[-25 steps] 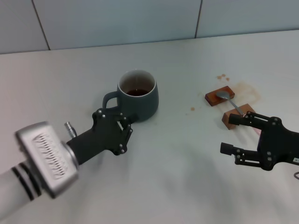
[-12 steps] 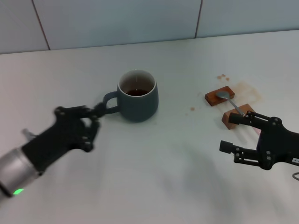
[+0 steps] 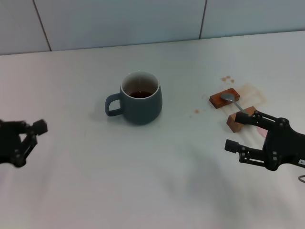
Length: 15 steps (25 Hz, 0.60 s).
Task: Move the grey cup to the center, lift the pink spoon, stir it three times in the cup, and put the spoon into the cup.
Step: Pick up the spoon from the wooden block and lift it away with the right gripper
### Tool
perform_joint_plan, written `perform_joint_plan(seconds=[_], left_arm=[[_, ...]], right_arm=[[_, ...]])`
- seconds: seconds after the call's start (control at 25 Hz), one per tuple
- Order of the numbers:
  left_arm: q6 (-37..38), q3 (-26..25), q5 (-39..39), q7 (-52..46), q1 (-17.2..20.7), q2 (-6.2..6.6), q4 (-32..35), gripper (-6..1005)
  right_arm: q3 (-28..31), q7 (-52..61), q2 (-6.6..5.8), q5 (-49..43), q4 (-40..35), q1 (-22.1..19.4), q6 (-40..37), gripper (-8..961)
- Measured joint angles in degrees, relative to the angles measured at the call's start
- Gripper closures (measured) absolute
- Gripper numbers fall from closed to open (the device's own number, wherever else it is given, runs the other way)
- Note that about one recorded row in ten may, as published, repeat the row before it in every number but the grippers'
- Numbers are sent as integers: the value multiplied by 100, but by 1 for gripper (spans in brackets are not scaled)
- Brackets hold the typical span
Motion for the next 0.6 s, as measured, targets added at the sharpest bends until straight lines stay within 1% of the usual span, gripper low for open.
perform_joint_plan(seconds=[0.04,0.08,0.12,0.2,0.24,0.28,0.32,0.56,0.6], left_arm=[[43,3,116,-68,-6,55,13,1000],[43,3,116,-68,-6,55,13,1000],[88,4,269,-119,-12,102,55,1000],[82,6,298,-168,-15,106,77,1001],[46,7,342,-376,-24,106,162,1001],[46,7,342,-376,-24,106,162,989],[56,8,385,-639,-27,110,284,976],[152,-6,396,-744,34,126,470,902],[153,-24,397,-738,45,120,506,866]], right_arm=[[59,6,2,0,10,0,0,152],[59,6,2,0,10,0,0,152],[87,7,4,0,25,0,0,152],[123,9,7,0,78,0,0,152],[157,13,9,0,115,0,0,152],[157,13,9,0,115,0,0,152],[208,18,10,0,158,0,-2,152],[253,26,6,84,388,-3,-48,152],[254,27,6,128,437,-9,-66,152]])
